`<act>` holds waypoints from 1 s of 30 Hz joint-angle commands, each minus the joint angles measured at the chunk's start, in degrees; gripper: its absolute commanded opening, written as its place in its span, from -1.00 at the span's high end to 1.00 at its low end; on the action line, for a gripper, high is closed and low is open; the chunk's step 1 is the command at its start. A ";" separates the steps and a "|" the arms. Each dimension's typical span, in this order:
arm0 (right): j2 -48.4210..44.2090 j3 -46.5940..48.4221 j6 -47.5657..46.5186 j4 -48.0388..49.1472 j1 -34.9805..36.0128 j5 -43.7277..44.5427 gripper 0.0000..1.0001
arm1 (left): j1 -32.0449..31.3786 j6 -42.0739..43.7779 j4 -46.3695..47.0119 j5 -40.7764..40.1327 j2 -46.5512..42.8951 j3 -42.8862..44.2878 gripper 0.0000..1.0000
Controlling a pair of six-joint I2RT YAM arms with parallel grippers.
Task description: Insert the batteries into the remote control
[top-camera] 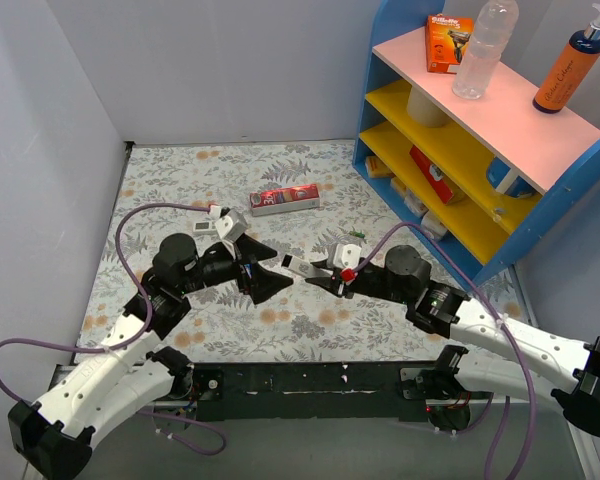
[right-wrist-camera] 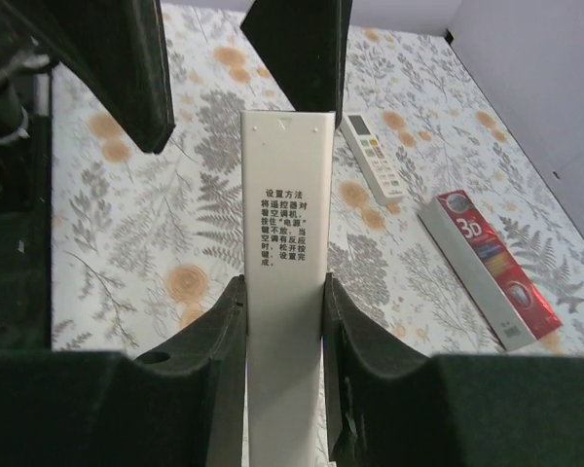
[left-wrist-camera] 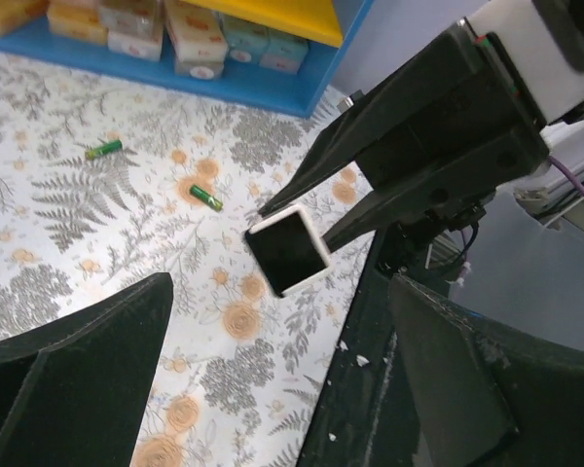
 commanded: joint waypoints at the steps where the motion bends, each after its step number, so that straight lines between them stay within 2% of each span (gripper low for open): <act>1: -3.39 -1.88 11.43 12.61 -1.49 -6.88 0.97 | 0.52 3.26 12.05 0.41 -4.47 -5.98 -0.88; 6: -4.89 -2.41 14.25 15.78 -2.63 -14.07 0.97 | 0.52 8.34 13.64 9.20 -4.83 -7.49 -0.83; 12: -3.66 -1.62 15.74 16.22 -2.81 -18.48 0.97 | 0.43 9.15 16.80 17.02 -1.94 -6.52 -0.51; 21: -0.15 -1.09 17.32 18.51 -2.81 -21.74 0.97 | 0.43 8.62 21.11 19.49 1.50 -5.56 -0.37; 27: 1.26 -0.83 17.32 18.95 -2.81 -21.13 0.97 | 0.43 8.97 20.24 19.84 1.94 -4.94 -0.03; 30: 1.52 -0.57 17.41 19.12 -2.81 -21.21 0.97 | 0.43 9.94 18.48 19.40 1.67 -5.03 0.27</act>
